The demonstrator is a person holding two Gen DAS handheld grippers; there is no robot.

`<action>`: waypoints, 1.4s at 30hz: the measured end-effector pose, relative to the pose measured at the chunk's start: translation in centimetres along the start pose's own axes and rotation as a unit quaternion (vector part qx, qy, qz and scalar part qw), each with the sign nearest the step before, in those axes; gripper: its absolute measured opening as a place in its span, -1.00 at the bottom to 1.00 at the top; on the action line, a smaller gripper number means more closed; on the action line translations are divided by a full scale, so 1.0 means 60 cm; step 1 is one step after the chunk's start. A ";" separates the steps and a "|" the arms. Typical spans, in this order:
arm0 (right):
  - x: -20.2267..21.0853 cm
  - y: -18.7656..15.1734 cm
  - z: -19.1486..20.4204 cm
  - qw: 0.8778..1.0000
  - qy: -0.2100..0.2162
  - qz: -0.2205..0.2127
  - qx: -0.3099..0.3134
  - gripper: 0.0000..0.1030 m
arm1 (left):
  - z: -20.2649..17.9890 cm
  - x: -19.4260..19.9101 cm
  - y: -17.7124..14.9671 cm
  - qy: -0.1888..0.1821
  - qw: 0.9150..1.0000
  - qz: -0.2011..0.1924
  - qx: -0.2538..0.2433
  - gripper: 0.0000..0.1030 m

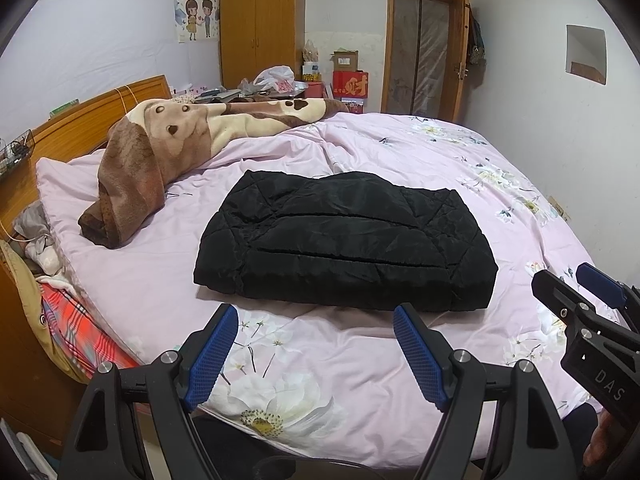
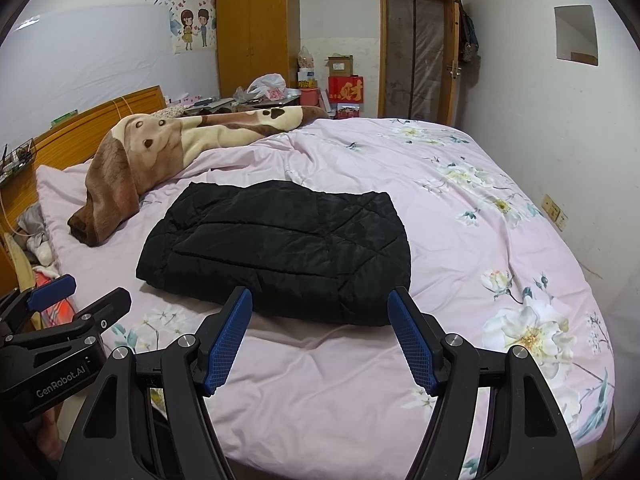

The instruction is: Fold large clothes

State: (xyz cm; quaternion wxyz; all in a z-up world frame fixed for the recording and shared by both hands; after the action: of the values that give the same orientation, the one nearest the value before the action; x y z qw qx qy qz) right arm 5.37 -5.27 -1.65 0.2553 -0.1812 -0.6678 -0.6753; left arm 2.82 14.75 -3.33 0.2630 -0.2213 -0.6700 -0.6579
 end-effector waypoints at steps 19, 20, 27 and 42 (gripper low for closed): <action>0.000 -0.001 0.002 1.000 0.001 0.001 0.000 0.37 | 0.002 -0.001 0.000 0.000 1.000 0.000 0.000 0.55; 0.000 -0.001 0.002 1.000 0.001 0.001 0.000 0.37 | 0.003 -0.001 0.000 -0.001 1.000 0.000 0.000 0.55; 0.000 0.000 0.001 1.000 0.001 0.001 0.001 0.37 | 0.003 -0.001 0.000 0.000 1.000 0.001 0.000 0.55; 0.001 -0.001 0.002 1.000 0.001 0.002 0.001 0.37 | 0.008 -0.005 -0.005 0.001 1.000 0.004 -0.001 0.55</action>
State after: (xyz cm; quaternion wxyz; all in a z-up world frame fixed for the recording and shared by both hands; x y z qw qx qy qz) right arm 5.29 -5.16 -1.68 0.2573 -0.1813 -0.6678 -0.6745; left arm 2.83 15.24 -3.78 0.2664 -0.2235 -0.6684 -0.6575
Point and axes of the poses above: each gripper's, at about its wrist camera, not at the fingertips, and x roughly against the way its jaws point, z to its left, y to its top, the point moved 2 cm from there along -x, roughly the way its jaws point, and after that the axes turned 5 degrees about -x, right-handed, at the moved point
